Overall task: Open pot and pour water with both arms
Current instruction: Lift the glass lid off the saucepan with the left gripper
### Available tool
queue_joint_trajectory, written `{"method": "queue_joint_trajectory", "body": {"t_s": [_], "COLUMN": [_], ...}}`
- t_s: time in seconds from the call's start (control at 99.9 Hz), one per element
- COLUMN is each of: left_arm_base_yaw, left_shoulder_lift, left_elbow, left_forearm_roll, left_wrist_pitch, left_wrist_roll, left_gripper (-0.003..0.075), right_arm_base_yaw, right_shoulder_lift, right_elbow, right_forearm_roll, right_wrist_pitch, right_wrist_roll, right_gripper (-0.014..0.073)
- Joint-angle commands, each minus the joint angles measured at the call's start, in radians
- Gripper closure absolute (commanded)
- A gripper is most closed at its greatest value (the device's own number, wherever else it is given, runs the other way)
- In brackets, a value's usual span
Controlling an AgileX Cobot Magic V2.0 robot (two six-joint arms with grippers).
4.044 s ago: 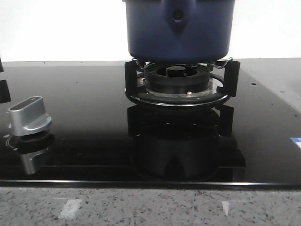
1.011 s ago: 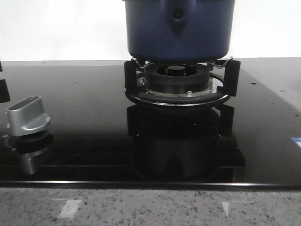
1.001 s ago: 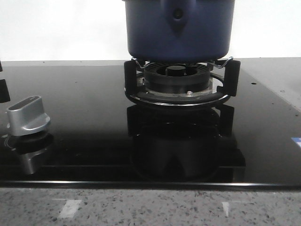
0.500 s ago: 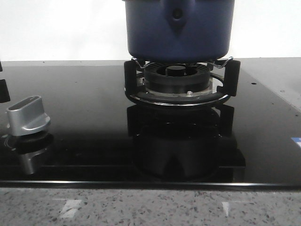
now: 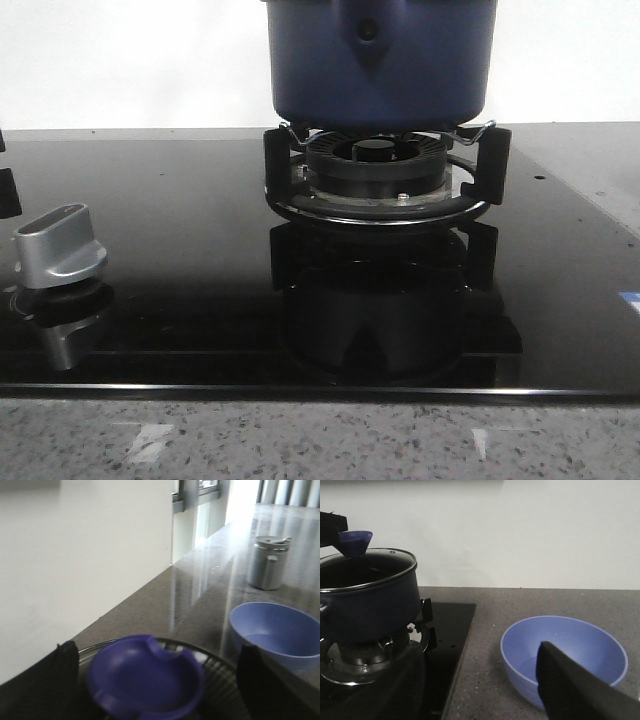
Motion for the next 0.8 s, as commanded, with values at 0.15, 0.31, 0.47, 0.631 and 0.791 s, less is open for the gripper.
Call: {"method": "queue_joint_trajectory", "body": {"t_s": [0.15,0.31,0.47,0.631,0.791], "left_arm_base_yaw": [-0.003,-0.003,-0.003,-0.003,-0.009], "left_shoulder_lift": [-0.036,-0.019,-0.002,0.002,0.020], "left_elbow": [-0.056,-0.056,-0.054,-0.054,-0.054], "left_forearm_roll": [-0.088,-0.070,-0.071,-0.076,-0.082], "left_wrist_pitch": [-0.029,0.008,0.002,-0.004,-0.002], "left_wrist_roll": [0.001,0.001,-0.011,-0.011,-0.012], "left_gripper": [0.0140,0.0090,0.0090,0.0090,0.0090], "right_arm_base_yaw": [-0.005,-0.005,-0.005,-0.005,-0.005], "right_shoulder_lift": [0.025,0.025,0.025,0.025,0.025], "right_elbow": [-0.033,-0.033,-0.033,-0.033,-0.033], "right_forearm_roll": [-0.007,-0.007,-0.007,-0.007,-0.007], "right_wrist_pitch": [-0.067,-0.067,-0.067,-0.067,-0.067], "right_wrist_roll": [-0.006,-0.006,-0.006,-0.006,-0.006], "right_gripper": [0.0158,0.0158,0.0158,0.0158,0.0158]}}
